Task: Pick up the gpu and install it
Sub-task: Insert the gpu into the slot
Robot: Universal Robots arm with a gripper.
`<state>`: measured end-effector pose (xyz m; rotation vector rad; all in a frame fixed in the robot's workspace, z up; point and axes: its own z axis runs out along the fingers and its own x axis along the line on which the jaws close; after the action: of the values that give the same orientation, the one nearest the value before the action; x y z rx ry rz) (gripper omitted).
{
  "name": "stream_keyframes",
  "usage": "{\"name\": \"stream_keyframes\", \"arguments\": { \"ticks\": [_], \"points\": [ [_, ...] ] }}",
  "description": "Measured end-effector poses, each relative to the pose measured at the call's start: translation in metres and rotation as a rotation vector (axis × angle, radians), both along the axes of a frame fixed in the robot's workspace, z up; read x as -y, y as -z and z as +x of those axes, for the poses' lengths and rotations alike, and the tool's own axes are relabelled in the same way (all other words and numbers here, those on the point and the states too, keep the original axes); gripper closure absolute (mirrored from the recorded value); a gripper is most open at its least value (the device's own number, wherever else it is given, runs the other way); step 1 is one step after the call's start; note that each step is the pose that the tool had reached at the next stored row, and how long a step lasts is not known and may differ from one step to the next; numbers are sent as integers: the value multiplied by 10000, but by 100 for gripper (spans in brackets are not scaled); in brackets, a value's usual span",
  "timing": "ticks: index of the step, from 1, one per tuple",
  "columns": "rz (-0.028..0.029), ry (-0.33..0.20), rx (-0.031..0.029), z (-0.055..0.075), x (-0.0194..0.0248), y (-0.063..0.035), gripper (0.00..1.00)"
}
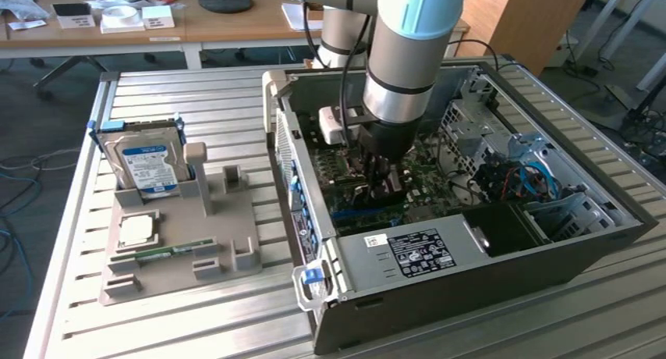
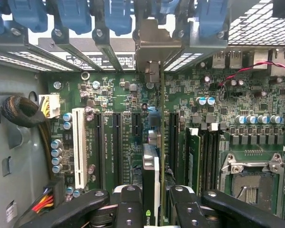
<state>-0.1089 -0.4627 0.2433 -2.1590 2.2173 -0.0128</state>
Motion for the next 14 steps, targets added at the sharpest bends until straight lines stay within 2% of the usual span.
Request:
{"name": "stream_keyframes", "arguments": {
  "ticks": [9,14],
  "points": [
    [-1,1,0,-2,0,11,73],
    [17,2,1,-2,0,3,73]
  ]
}}
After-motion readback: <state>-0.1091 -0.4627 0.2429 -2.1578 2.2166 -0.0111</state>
